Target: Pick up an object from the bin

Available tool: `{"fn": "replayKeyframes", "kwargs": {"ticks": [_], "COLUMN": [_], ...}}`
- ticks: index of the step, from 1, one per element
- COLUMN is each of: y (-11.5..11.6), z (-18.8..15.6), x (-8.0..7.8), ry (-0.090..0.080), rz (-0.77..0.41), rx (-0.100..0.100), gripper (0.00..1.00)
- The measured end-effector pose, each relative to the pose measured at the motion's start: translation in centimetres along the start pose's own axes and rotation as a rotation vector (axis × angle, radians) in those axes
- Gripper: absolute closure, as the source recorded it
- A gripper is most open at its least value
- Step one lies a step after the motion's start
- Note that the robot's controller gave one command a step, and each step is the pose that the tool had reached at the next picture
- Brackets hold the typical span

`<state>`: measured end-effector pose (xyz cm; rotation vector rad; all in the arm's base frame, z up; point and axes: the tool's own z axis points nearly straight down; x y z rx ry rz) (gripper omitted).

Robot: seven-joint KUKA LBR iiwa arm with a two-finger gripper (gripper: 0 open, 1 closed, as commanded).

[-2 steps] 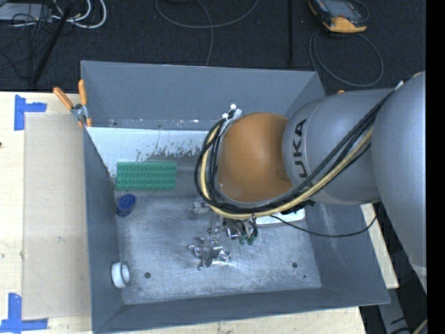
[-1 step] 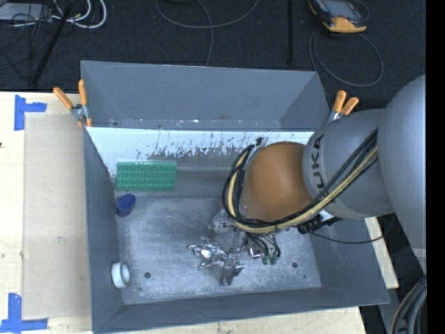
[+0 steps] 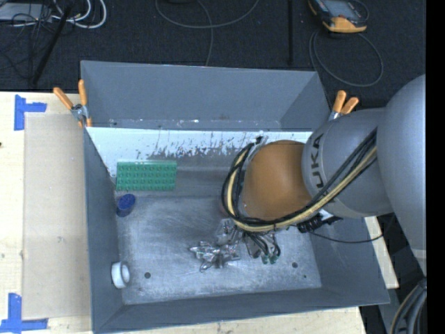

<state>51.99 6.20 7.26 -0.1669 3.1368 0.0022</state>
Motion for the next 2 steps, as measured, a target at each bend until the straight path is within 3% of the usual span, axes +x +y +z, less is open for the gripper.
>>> {"fn": "replayKeyframes", "kwargs": {"ticks": [1,2], "y": [0.6,0.1], "z": [-15.2,-13.9], "x": [-1.7,-2.0], "ry": [-0.009,0.002], "rz": [0.001,-0.101], "rx": [0.001,0.001], "gripper": [1.00,1.00]}}
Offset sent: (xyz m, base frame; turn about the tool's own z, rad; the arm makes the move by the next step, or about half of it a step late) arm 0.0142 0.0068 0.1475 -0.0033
